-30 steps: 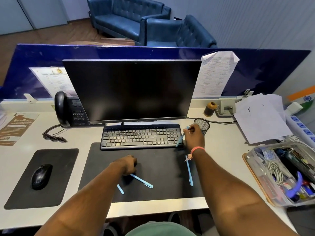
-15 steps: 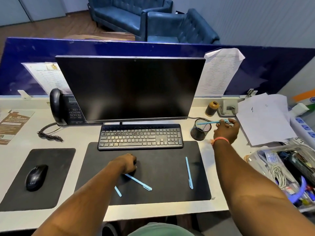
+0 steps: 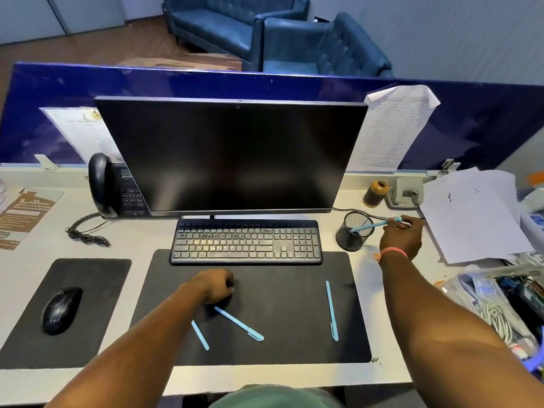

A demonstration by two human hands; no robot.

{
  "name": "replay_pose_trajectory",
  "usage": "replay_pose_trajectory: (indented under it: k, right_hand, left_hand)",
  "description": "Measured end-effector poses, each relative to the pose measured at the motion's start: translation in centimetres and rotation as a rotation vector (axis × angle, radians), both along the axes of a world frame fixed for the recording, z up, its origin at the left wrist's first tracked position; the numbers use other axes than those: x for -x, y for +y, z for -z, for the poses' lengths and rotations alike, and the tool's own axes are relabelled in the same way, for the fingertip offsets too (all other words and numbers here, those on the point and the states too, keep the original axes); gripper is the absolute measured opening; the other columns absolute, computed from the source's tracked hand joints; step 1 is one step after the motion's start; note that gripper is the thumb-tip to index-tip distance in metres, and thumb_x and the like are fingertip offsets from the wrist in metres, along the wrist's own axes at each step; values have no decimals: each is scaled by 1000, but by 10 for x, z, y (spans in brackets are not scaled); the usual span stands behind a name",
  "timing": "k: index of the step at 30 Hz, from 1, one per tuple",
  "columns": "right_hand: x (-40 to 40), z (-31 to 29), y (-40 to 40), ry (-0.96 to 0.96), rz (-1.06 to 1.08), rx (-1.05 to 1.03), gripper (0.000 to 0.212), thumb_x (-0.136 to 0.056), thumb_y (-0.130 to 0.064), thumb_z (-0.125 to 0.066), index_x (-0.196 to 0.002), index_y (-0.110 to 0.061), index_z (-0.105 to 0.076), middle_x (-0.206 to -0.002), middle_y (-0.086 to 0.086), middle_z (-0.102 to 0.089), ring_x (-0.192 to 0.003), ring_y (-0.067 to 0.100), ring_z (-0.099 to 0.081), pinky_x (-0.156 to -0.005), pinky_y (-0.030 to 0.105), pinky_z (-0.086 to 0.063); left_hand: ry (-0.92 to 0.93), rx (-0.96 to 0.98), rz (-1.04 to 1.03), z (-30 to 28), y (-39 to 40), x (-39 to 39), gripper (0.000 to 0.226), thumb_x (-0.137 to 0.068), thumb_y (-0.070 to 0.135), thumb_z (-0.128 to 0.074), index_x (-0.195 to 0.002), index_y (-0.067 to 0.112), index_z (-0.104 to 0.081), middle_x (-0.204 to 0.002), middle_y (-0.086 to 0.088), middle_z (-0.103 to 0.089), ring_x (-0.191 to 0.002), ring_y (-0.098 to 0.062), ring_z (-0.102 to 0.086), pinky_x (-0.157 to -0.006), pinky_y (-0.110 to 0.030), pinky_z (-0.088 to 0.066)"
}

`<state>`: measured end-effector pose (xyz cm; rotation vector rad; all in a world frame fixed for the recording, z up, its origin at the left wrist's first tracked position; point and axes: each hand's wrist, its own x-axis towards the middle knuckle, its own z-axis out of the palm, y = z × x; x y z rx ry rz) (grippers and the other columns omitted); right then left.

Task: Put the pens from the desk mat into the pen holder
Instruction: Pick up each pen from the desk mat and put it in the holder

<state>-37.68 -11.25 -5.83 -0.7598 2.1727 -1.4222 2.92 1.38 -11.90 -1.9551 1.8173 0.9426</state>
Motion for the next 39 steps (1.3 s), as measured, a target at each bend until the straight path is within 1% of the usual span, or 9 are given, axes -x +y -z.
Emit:
replay_pose_trajectory:
  k: [4, 8, 15, 18, 21, 26, 31, 36, 39]
  right_hand:
    - [-12, 11, 10, 216, -175, -155, 13, -91, -27, -70, -101, -20, -64, -106, 10, -75, -103, 36, -68, -88, 43, -51]
    - [-18, 20, 15, 289, -189, -239, 12, -90, -31, -69, -90, -19, -68, -99, 11, -76, -96, 40, -67, -78, 40, -51]
    - [-11, 20, 35, 217, -62, -213, 26, -96, -30, -60, -119, -19, -69, -120, 13, -72, -113, 39, -64, -94, 45, -49]
    - [-16, 30, 58, 187, -41, -262, 14, -94, -29, -60, -102, -20, -67, -111, 16, -73, -105, 42, -65, -87, 41, -50]
    - [-28, 44, 81, 221, -218, -452, 18, -87, -33, -64, -83, -16, -62, -101, 15, -73, -94, 40, -66, -80, 35, -47]
    - [-47, 75, 111, 301, -751, -889, 49, -64, -66, -75, -77, -20, -62, -86, 4, -71, -77, 24, -66, -76, 34, -53]
    - [-55, 73, 129, 386, -897, -932, 31, -81, -47, -74, -76, -24, -55, -77, -2, -62, -78, 23, -62, -71, 31, -47]
    - [-42, 72, 128, 13, -821, -792, 19, -94, -21, -62, -80, -11, -55, -73, 9, -68, -60, 21, -63, -67, 46, -61]
    - [-42, 65, 124, -250, -699, -682, 17, -103, -19, -48, -88, -12, -44, -79, 16, -70, -61, 29, -64, -57, 39, -58]
  left_hand:
    - [4, -31, 22, -1, -6, 0, 42, -85, 47, -58, -123, 32, -63, -128, 1, -67, -114, -23, -63, -100, -40, -51]
    - [28, -63, 31, 3, -11, -5, 46, -83, 48, -58, -125, 30, -62, -131, 1, -66, -116, -22, -63, -102, -42, -50]
    - [29, 19, 146, -1, -21, 5, 31, -88, 38, -54, -114, 27, -66, -123, -2, -68, -109, -25, -63, -93, -40, -53]
    - [66, 124, 195, -6, -23, 18, 24, -86, 31, -47, -98, 25, -67, -109, -5, -71, -97, -27, -64, -83, -39, -54]
    - [85, 143, 267, -8, -27, 34, 24, -86, 29, -48, -99, 24, -68, -108, -5, -73, -99, -28, -65, -81, -37, -51]
    - [61, 74, 324, -4, -36, 50, 26, -90, 30, -53, -111, 25, -68, -118, -3, -70, -107, -26, -63, -89, -39, -53]
    - [75, 35, 284, -4, -44, 46, 33, -87, 30, -54, -118, 28, -67, -123, -1, -68, -109, -24, -63, -95, -39, -53]
    - [88, 3, 273, -5, -51, 42, 37, -83, 35, -54, -118, 33, -66, -125, 0, -68, -109, -23, -64, -97, -43, -53]
    - [83, 3, 285, -7, -52, 47, 38, -83, 34, -55, -119, 33, -65, -125, 0, -67, -110, -24, -63, -97, -42, -53]
